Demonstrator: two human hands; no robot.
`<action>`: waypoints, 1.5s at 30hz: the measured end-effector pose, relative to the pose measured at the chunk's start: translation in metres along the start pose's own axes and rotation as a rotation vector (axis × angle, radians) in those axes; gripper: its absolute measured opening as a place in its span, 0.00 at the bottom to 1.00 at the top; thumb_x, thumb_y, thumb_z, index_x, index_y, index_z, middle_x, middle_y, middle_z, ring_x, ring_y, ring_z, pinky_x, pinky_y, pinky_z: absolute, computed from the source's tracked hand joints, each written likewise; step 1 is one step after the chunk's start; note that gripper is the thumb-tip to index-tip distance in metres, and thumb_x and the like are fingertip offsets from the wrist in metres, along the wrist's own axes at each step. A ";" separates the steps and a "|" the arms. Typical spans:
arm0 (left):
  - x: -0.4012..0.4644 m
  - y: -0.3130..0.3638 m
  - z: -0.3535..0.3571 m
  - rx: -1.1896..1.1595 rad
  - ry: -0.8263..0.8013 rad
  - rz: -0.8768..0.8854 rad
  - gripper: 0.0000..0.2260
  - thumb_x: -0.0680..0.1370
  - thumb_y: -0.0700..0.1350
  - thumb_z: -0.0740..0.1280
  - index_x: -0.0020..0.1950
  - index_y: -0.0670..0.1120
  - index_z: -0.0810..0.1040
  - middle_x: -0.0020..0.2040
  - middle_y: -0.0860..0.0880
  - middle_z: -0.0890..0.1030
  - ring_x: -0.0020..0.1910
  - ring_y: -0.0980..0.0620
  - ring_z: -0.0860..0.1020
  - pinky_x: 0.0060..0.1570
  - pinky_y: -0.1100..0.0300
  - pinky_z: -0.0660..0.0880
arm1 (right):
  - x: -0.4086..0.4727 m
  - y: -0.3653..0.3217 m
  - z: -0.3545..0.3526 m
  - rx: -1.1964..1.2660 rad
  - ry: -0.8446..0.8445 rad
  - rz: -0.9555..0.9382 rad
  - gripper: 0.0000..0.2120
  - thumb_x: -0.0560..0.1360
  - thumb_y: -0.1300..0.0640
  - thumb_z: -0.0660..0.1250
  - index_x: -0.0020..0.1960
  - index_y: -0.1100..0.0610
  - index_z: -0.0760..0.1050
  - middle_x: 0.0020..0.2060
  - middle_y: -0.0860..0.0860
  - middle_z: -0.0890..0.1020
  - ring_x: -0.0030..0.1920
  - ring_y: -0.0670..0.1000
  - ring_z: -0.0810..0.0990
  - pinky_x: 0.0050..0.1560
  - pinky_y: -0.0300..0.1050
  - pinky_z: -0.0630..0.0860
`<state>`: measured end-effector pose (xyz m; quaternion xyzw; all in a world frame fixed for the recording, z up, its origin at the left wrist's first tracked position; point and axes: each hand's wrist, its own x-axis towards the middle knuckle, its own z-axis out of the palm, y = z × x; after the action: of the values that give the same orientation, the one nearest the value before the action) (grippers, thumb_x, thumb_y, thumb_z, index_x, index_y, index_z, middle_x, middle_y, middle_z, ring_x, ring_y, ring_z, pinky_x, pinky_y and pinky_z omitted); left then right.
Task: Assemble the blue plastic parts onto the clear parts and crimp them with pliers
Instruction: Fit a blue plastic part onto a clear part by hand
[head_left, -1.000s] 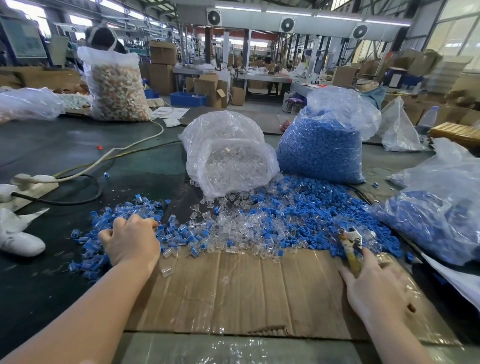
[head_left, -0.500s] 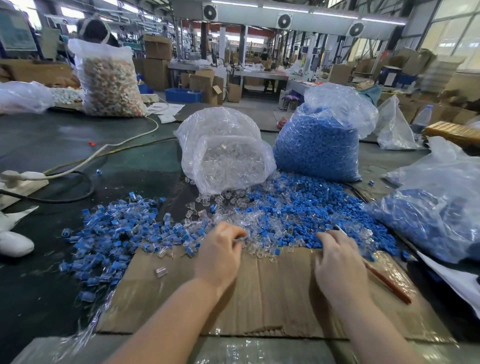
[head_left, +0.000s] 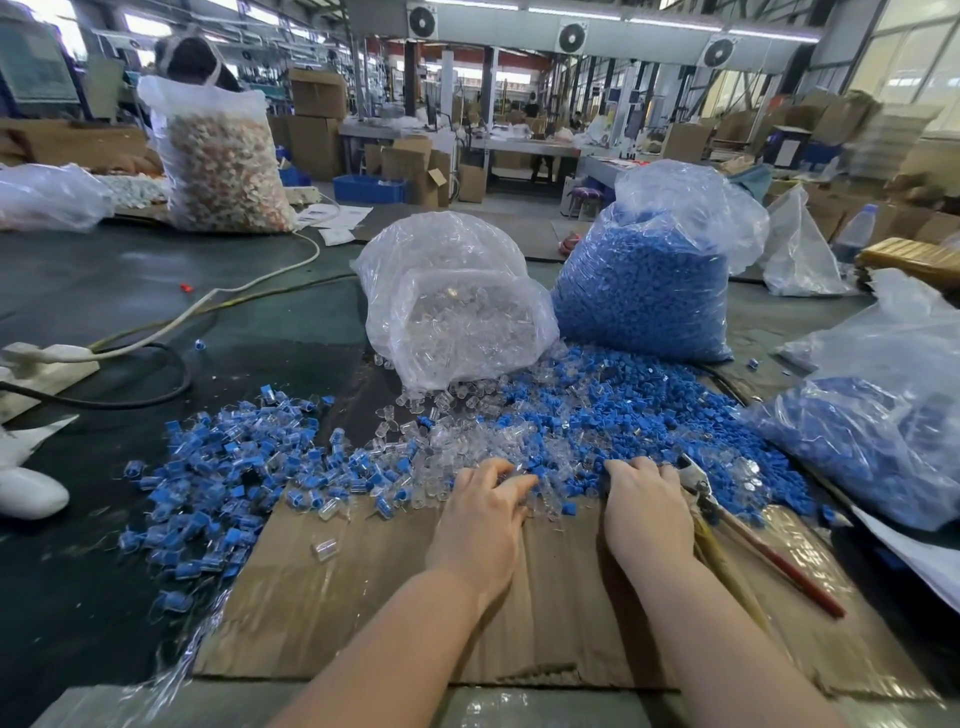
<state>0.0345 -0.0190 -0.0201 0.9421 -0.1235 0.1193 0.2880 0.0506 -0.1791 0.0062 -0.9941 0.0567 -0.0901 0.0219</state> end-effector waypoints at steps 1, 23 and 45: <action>0.001 0.000 0.000 -0.019 0.014 0.004 0.18 0.80 0.46 0.59 0.70 0.54 0.68 0.65 0.54 0.67 0.64 0.55 0.63 0.68 0.61 0.60 | 0.001 0.001 0.001 0.029 0.028 0.000 0.13 0.78 0.62 0.56 0.61 0.54 0.71 0.58 0.52 0.73 0.60 0.54 0.69 0.60 0.45 0.67; -0.013 0.004 -0.012 -0.261 0.185 -0.114 0.12 0.76 0.37 0.65 0.58 0.46 0.78 0.49 0.57 0.74 0.43 0.64 0.72 0.47 0.82 0.65 | -0.017 -0.001 0.013 0.572 0.222 0.138 0.12 0.76 0.64 0.63 0.59 0.59 0.76 0.55 0.53 0.78 0.52 0.51 0.76 0.53 0.39 0.68; -0.018 0.005 -0.012 -0.216 0.199 -0.054 0.09 0.76 0.41 0.65 0.55 0.48 0.79 0.47 0.58 0.76 0.39 0.67 0.71 0.46 0.82 0.66 | -0.019 -0.002 0.014 0.459 0.169 0.043 0.10 0.77 0.57 0.63 0.58 0.53 0.76 0.52 0.47 0.80 0.53 0.49 0.72 0.54 0.41 0.67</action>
<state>0.0140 -0.0133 -0.0136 0.8922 -0.0811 0.1904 0.4015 0.0347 -0.1744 -0.0107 -0.9506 0.0573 -0.1831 0.2441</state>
